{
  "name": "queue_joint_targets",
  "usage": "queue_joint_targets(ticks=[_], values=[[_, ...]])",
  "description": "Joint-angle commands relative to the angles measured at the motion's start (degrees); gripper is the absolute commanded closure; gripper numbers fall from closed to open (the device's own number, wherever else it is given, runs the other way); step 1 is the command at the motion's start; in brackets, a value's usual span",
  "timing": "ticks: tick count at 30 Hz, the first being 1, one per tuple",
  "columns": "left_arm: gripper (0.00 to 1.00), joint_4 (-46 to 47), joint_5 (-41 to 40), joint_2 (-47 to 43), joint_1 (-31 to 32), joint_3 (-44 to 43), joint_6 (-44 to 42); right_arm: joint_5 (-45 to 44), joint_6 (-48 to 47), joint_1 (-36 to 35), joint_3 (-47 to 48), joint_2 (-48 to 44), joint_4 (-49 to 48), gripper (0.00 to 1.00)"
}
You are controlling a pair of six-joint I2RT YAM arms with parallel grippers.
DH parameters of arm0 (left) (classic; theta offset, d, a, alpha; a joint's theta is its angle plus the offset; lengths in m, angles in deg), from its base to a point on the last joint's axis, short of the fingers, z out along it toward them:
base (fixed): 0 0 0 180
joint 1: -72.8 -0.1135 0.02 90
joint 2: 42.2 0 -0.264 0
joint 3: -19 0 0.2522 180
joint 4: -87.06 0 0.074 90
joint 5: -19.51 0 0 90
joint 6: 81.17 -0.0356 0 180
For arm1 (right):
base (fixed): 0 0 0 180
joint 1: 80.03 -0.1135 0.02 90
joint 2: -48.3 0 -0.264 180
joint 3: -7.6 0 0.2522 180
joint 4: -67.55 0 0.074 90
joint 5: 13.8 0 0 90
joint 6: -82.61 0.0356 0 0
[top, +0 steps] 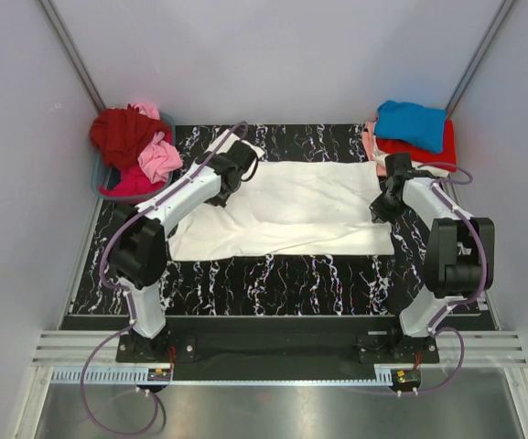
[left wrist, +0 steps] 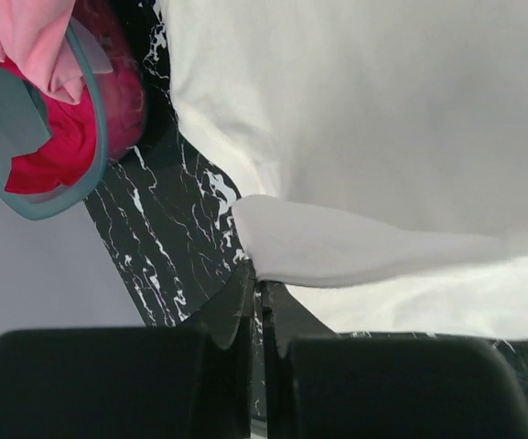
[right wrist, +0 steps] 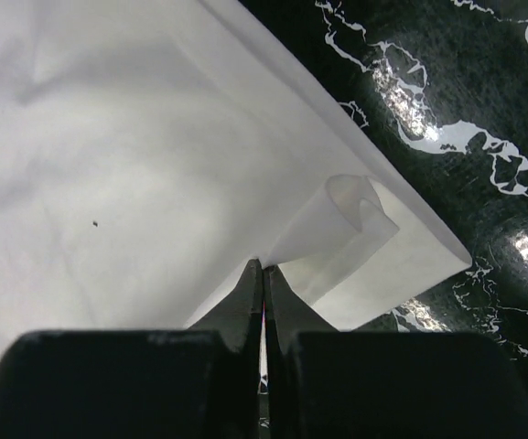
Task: Fold and stack the t-shirts
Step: Fold the tshirt
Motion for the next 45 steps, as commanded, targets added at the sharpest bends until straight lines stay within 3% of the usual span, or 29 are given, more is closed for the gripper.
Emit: queue_joint_targets(ticks=[1,15,17,18,20,22,23,24,28,33,37,42,45], values=[[1.0,1.47,-1.72,1.84,-2.52,-4.33,-2.32,-1.02,-1.0,0.71,3.6,2.21,-1.62,1.0],[1.0,1.39,-8.04,10.09,-5.15,-11.63,-4.17,2.23,-4.52,3.26,10.1,10.9,-1.18,0.97],[0.98,0.33,-9.18,11.85,-5.95,-12.77,-3.47,3.2,-5.57,3.43,12.21,12.31,-0.74,0.8],[0.91,-1.06,-9.54,13.86,-6.73,-13.38,-2.86,3.2,-5.84,3.69,12.91,13.28,-0.3,0.43],[0.79,-2.56,-10.41,15.89,-7.53,-14.96,-0.58,2.24,-6.28,4.13,14.67,13.99,0.31,0.18],[0.45,-4.59,-10.94,15.99,-8.32,-16.54,1.45,1.54,-6.8,5.19,15.98,13.64,1.19,0.04],[0.34,-4.85,-10.95,14.6,-8.41,-16.55,3.72,1.01,-6.98,5.63,16.25,12.77,2.07,0.0],[0.22,-4.77,-11.12,13.54,-8.41,-16.38,4.35,0.66,-7.24,6.41,16.52,12.15,2.34,0.0],[0.13,-5.82,-9.55,6.08,-8.41,-12.79,9.35,-2.41,-7.69,7.83,12.94,5.66,3.39,0.0],[0.08,-1.01,1.07,-9.65,-8.41,1.7,18.41,0.99,-5.14,7.92,1.6,-7.26,0.68,0.0],[0.03,5.5,9.16,-19.15,-8.67,20.47,23.6,6.63,-2.77,7.92,-10.51,-12.72,-2.05,0.01],[0.03,17.63,21.21,-28.12,-15.42,38.34,29.58,11.11,-2.5,7.92,-18.19,-15.8,-5.92,0.12],[0.05,20.89,24.03,-31.02,-18.6,41.98,31.77,10.94,-3.11,7.92,-19.95,-15.45,-6.8,0.18]])
